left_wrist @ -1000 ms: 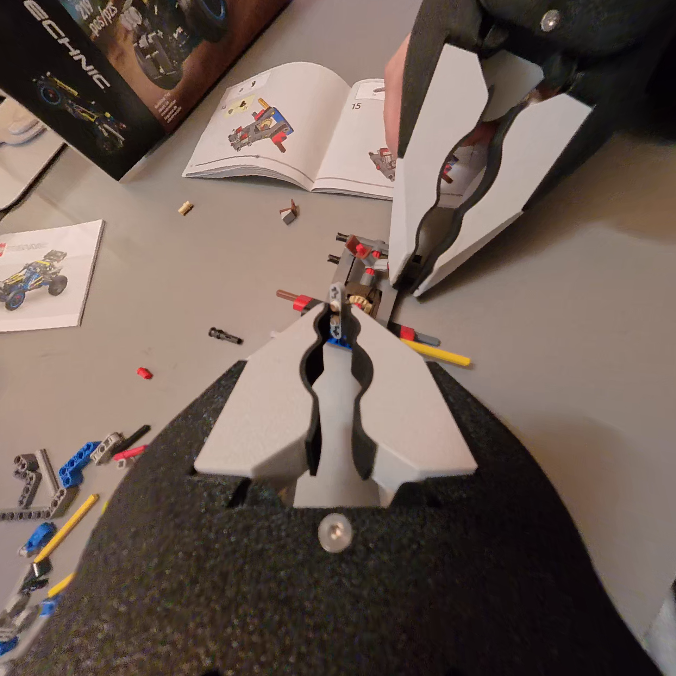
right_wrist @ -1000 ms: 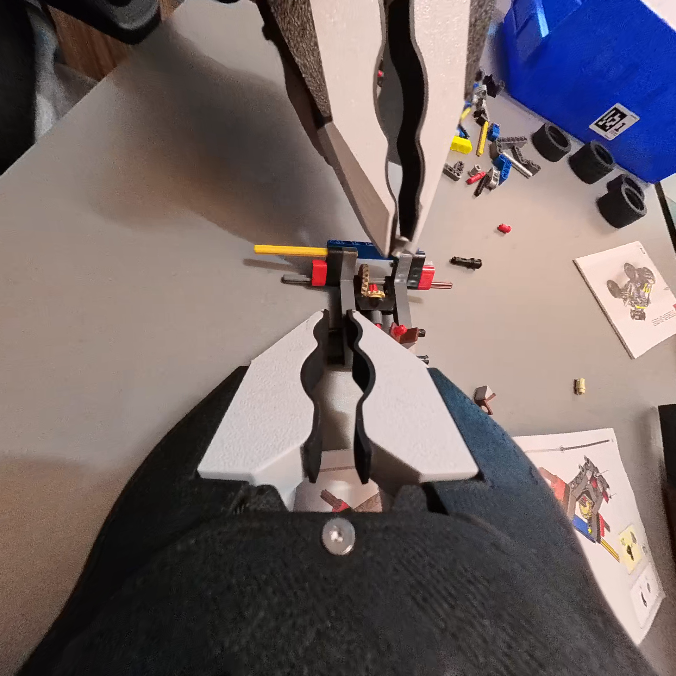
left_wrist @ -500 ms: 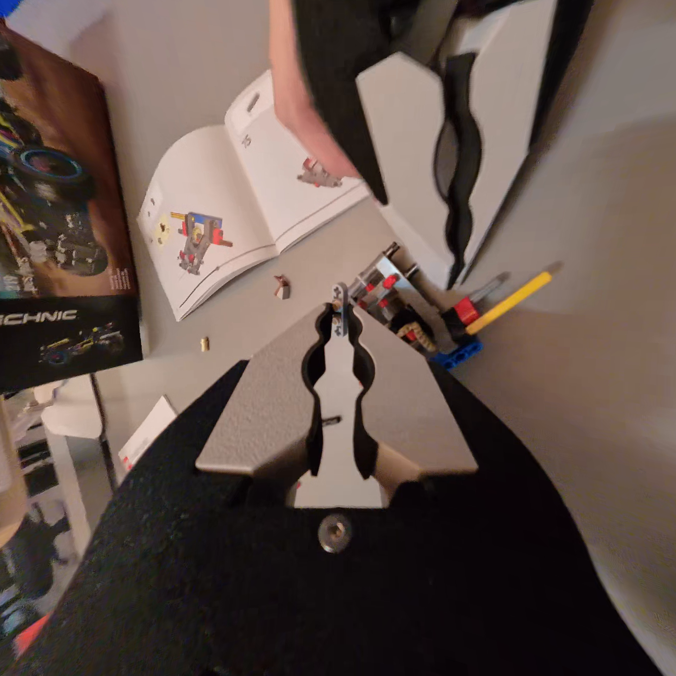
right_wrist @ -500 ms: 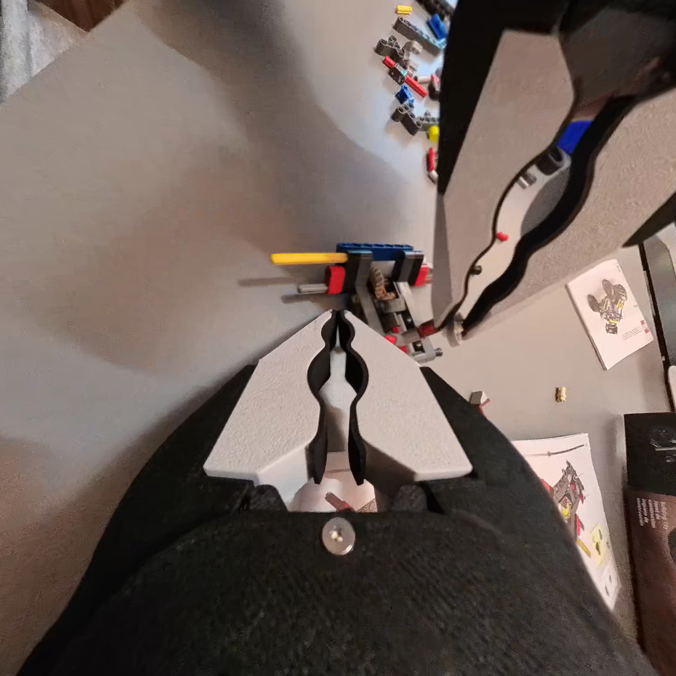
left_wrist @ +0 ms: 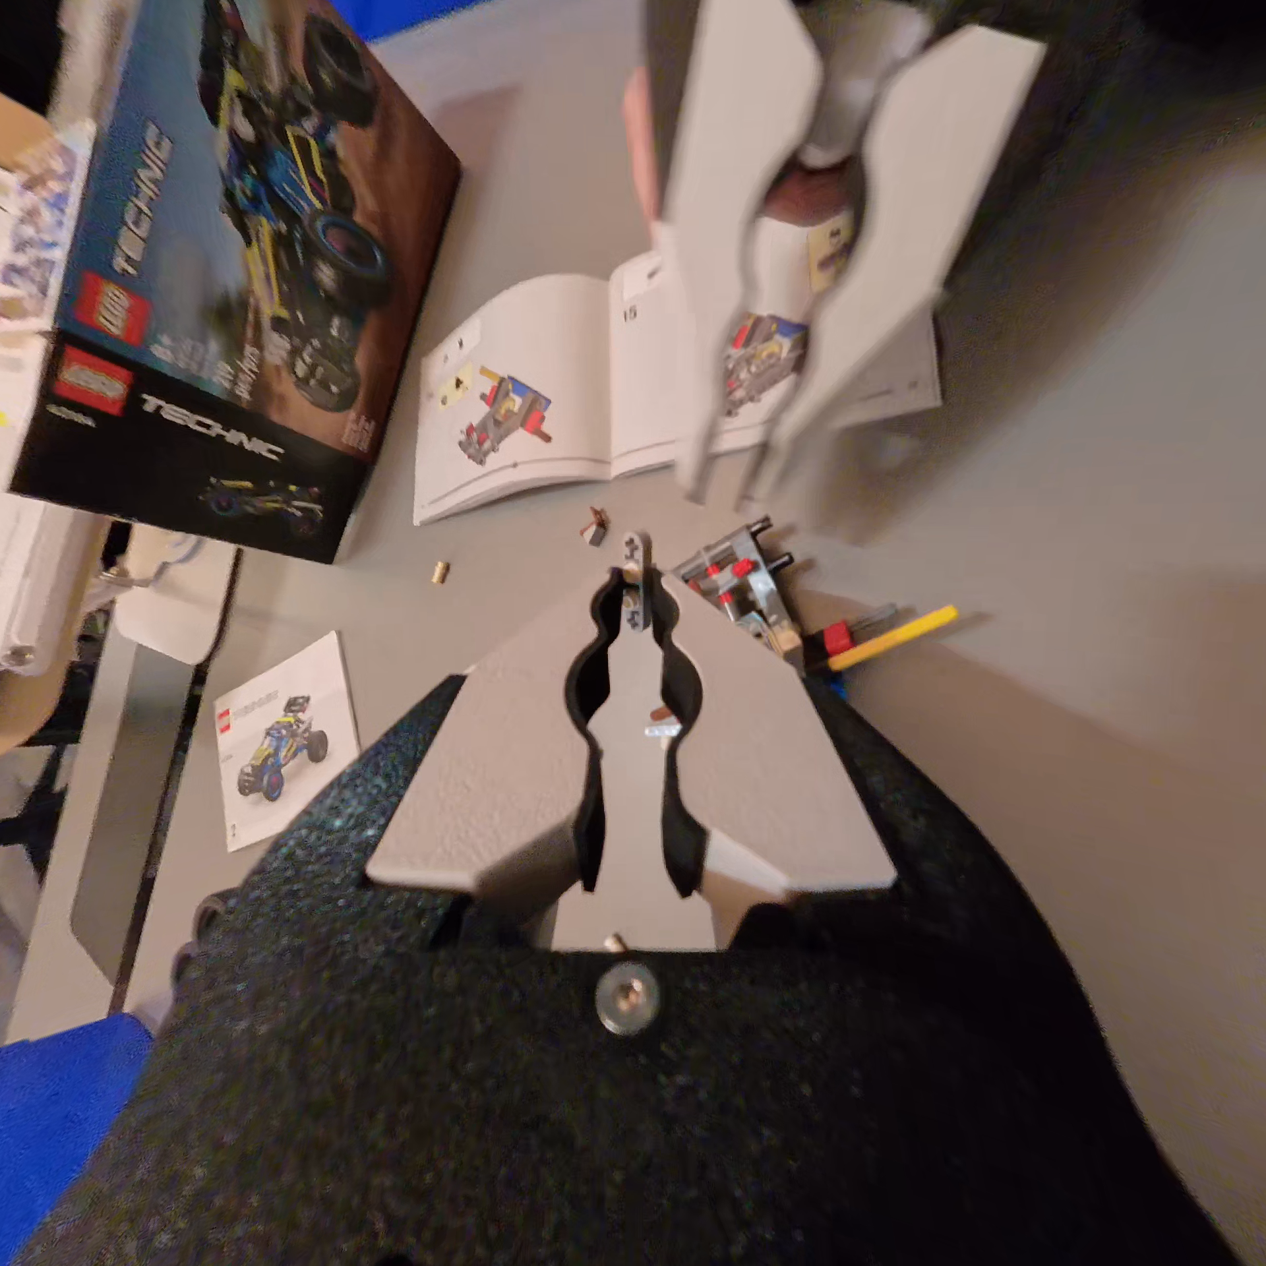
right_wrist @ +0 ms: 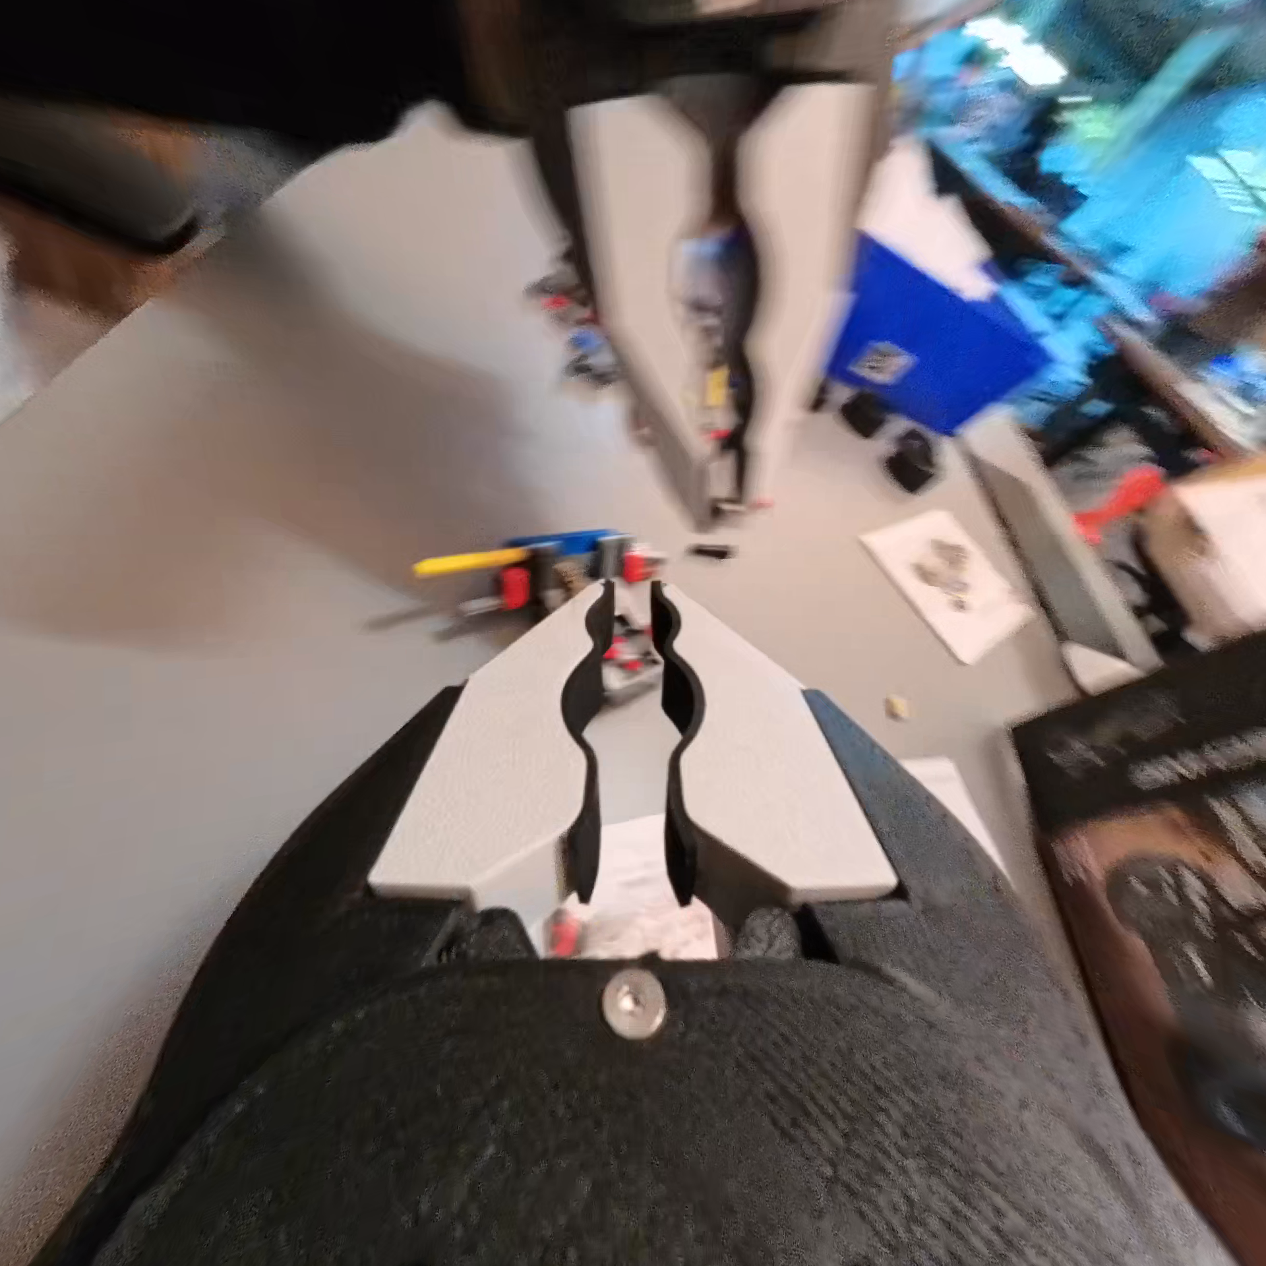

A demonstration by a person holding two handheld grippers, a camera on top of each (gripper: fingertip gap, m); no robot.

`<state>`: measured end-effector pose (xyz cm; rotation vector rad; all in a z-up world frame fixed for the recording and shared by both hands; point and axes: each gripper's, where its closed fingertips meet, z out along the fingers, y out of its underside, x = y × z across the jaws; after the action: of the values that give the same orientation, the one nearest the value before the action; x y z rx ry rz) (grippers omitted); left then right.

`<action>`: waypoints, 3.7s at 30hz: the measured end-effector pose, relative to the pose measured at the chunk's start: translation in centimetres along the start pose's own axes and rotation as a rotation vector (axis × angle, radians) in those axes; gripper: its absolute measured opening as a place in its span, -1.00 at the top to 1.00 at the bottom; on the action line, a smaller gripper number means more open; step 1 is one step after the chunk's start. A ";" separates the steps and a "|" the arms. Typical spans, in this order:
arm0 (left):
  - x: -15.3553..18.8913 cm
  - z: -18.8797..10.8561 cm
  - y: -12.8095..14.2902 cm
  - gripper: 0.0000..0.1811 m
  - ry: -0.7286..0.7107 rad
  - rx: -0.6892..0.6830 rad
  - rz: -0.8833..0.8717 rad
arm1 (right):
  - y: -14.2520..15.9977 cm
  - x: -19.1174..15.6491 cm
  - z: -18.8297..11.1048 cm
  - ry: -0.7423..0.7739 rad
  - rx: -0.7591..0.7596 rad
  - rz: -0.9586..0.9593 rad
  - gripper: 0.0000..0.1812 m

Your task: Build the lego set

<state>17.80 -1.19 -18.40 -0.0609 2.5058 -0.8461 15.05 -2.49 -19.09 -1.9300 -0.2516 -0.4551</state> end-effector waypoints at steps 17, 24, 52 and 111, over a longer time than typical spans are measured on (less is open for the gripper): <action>0.6 -0.4 -2.4 0.94 -0.178 0.016 0.204 | -2.1 2.0 -0.7 0.028 0.183 0.314 0.94; 1.7 0.0 -1.7 0.94 -0.031 0.033 0.202 | -1.3 1.0 -0.3 -0.018 0.136 0.242 0.95; 3.2 0.7 -1.0 0.95 0.344 0.093 -0.050 | -0.5 0.3 0.1 -0.072 0.099 0.251 0.95; 1.7 0.8 -0.5 0.95 0.351 0.213 -0.351 | 0.2 1.3 -0.6 0.002 0.074 0.153 0.92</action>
<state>16.58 -2.39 -19.37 -0.3122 2.7537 -1.3655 16.22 -3.21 -18.51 -1.8604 -0.1164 -0.3413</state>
